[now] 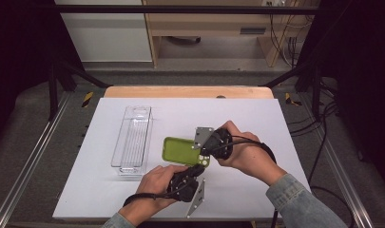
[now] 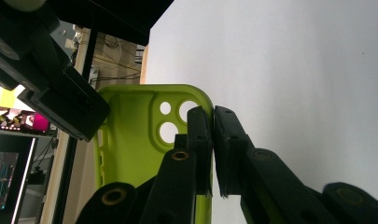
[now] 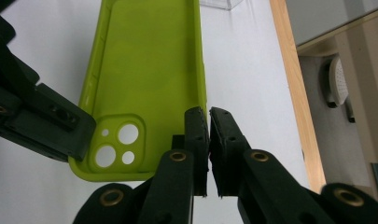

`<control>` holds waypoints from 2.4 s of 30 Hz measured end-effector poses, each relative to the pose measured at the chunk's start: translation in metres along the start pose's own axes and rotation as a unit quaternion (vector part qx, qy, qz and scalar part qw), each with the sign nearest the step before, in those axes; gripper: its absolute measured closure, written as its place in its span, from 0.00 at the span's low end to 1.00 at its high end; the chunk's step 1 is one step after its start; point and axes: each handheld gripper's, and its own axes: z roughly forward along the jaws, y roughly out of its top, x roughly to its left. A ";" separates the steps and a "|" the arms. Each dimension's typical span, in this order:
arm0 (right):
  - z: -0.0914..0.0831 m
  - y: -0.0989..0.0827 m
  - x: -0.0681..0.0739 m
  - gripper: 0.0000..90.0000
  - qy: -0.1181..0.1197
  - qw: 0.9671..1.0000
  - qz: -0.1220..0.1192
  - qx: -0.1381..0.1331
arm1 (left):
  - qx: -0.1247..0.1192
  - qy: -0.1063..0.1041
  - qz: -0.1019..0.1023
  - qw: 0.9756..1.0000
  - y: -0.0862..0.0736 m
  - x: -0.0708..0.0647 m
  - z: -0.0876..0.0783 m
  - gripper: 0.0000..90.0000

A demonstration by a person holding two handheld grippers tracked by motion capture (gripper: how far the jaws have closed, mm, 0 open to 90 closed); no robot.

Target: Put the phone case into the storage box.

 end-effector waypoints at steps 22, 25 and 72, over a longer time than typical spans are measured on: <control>-0.005 -0.004 -0.004 0.35 -0.003 0.992 0.093 -0.086 | -0.018 0.005 -0.035 0.999 -0.001 0.001 -0.002 0.97; -0.007 -0.009 -0.007 0.31 -0.006 0.989 0.115 -0.098 | -0.016 0.005 -0.036 0.999 -0.002 0.001 -0.002 0.97; 0.017 -0.166 0.052 0.09 -0.139 0.907 0.329 -0.225 | -0.059 0.090 -0.196 0.975 -0.031 0.059 -0.026 0.97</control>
